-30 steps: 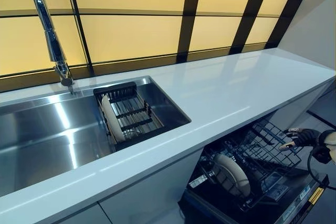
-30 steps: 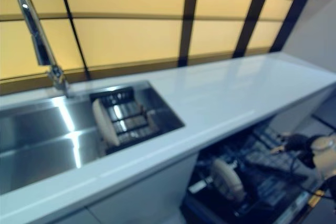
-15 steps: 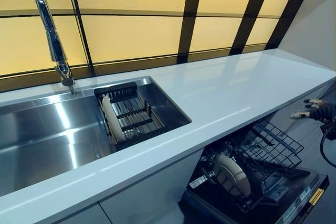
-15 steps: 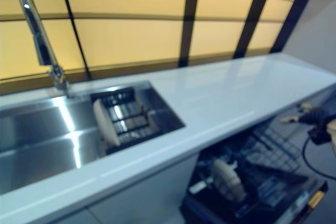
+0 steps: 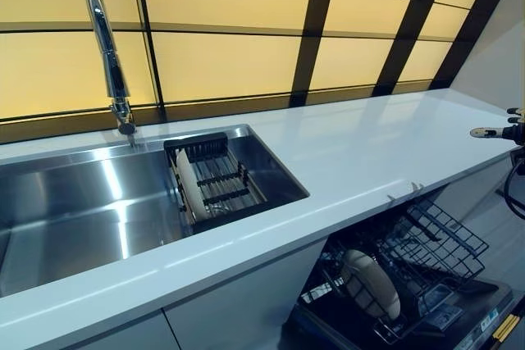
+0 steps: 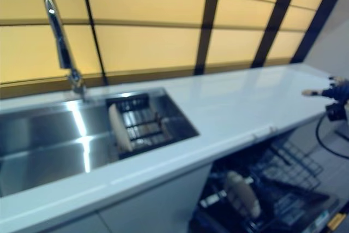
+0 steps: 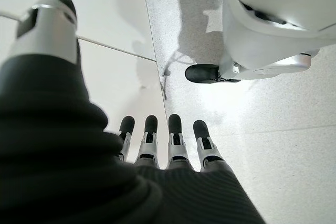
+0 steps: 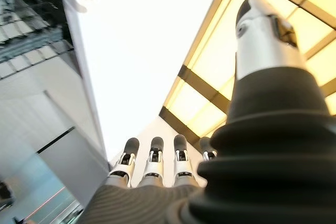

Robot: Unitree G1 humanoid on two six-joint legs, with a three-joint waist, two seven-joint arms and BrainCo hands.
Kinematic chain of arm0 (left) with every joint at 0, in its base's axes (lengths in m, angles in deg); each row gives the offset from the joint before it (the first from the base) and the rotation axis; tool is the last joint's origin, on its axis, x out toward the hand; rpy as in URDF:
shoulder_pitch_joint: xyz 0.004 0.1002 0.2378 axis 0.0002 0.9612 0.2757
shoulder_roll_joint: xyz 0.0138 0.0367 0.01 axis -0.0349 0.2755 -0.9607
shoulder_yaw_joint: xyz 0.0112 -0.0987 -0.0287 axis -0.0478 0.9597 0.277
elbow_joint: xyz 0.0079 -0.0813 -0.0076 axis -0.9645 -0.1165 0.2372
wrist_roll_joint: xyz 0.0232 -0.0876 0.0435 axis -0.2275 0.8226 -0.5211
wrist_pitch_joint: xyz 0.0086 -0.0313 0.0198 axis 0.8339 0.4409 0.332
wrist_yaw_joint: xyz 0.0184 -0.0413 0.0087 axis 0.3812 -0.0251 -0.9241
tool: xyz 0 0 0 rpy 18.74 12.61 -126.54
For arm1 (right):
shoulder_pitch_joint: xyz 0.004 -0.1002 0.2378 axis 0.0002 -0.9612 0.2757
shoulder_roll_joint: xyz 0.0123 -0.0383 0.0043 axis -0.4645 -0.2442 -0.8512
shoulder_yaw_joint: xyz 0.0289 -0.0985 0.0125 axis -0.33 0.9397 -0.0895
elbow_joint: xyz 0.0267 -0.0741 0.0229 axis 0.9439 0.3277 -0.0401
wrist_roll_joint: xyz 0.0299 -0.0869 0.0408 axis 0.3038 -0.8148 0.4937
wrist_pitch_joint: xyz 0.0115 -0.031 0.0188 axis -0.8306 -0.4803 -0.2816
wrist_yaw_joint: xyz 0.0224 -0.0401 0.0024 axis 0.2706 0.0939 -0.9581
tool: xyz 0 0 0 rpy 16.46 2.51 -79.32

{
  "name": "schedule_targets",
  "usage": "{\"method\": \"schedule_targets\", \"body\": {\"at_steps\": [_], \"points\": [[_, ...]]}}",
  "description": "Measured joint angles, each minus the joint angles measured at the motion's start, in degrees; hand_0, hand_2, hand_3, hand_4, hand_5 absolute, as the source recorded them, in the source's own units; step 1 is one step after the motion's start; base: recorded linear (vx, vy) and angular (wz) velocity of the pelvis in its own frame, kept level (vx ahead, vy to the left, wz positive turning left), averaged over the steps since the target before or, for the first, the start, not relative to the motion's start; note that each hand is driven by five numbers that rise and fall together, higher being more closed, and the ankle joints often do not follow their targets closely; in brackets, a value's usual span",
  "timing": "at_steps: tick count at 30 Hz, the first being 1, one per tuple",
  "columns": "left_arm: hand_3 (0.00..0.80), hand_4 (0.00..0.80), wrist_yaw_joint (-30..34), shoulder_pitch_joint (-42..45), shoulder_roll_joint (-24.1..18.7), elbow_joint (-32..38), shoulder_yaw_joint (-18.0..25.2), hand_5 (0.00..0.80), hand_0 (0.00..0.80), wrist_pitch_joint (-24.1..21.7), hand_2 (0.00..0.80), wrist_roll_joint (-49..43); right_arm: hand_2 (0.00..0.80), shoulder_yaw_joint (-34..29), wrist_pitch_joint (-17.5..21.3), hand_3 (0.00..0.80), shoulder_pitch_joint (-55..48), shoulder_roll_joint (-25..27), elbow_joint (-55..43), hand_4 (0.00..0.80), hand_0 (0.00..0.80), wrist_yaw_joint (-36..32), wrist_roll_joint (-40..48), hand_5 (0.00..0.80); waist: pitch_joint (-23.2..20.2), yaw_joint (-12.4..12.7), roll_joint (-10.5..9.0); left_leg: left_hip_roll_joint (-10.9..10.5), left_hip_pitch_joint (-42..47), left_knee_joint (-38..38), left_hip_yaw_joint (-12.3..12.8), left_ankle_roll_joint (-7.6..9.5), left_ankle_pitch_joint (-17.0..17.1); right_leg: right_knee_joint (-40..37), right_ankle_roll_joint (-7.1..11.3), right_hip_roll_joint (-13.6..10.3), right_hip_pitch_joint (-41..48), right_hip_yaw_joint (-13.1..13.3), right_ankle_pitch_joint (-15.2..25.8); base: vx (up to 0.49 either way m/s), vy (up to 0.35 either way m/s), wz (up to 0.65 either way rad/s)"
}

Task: Take plates into dishwasher

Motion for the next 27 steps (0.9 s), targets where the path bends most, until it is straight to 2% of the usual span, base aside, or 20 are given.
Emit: {"method": "schedule_targets", "body": {"at_steps": [6, 10, 15, 20, 24, 27], "points": [[0.0, 0.0, 0.0, -0.3, 0.1, -0.2, -0.3, 0.0, 0.0, 0.0, 0.0, 1.1, 0.0, 4.2, 4.6, 0.0, 4.5, 0.0, -1.4, 0.0, 0.0, 0.4, 0.0, 0.0, -0.2, 1.1, -0.1, 0.0, 0.0, 0.0, -0.5, 0.03, 0.0, 0.0, 0.0, 0.0, 0.1, -0.2, 0.0, 0.0, 0.0, 0.0], [0.0, 0.0, 0.0, -0.2, 0.1, -0.1, -0.3, 0.0, 0.0, 0.0, 0.0, 2.3, 0.0, 7.6, 8.2, 0.0, 5.9, -0.8, -5.0, 0.0, 0.0, 0.4, -4.0, 0.0, -0.5, 1.8, -0.34, -0.1, -0.1, 0.0, -0.9, 0.07, 0.1, 0.0, 0.02, -0.1, 0.3, -0.8, 0.0, -0.006, 0.004, 0.05], [0.0, 0.0, -0.4, 0.0, 0.4, -0.1, -1.5, 0.0, 0.0, 0.3, 0.0, 2.3, 0.0, 13.2, 12.2, 0.0, 10.1, -1.9, -8.0, 0.0, 0.0, 1.1, -15.1, 0.0, -0.8, 2.7, -0.54, -0.4, -0.6, 0.0, -2.3, 0.17, 0.2, 0.0, 0.12, -0.3, 0.6, -2.1, -0.2, -0.007, 0.0, 0.13], [0.0, 0.0, -0.9, 0.1, 0.7, 0.0, -1.5, 0.0, 0.0, 0.8, 0.0, 2.3, 0.0, 15.8, 17.7, 0.0, 12.2, -3.1, -11.7, 0.0, 0.0, 3.0, -24.1, 0.0, -1.0, 4.3, -0.75, -0.8, -1.2, 0.0, -3.4, 0.29, 0.5, 0.0, 0.3, -0.6, 0.7, -3.1, -0.3, -0.004, 0.014, 0.13], [0.0, 0.0, -1.4, 0.4, 0.7, 1.2, -2.1, 0.0, 0.0, 1.3, 0.0, 2.3, 0.0, 21.8, 23.5, 0.0, 14.4, -4.8, -15.3, 0.0, 0.0, 6.9, -41.1, 0.0, -1.2, 5.8, -1.02, -1.3, -2.1, 0.0, -5.0, 0.59, 0.8, 0.0, 0.56, -1.0, 0.9, -4.7, -0.5, -0.001, 0.005, 0.18], [0.0, 0.0, -1.6, 0.6, 0.9, 1.8, -2.5, 0.0, 0.0, 1.5, 0.0, 2.3, 0.0, 25.1, 27.2, 0.0, 15.8, -5.4, -17.5, 0.0, 0.0, 8.9, -50.1, 0.0, -1.2, 6.4, -1.12, -1.4, -2.2, 0.0, -5.6, 0.64, 0.9, 0.0, 0.7, -1.1, 1.1, -5.3, -0.6, 0.012, -0.007, 0.14]]}}
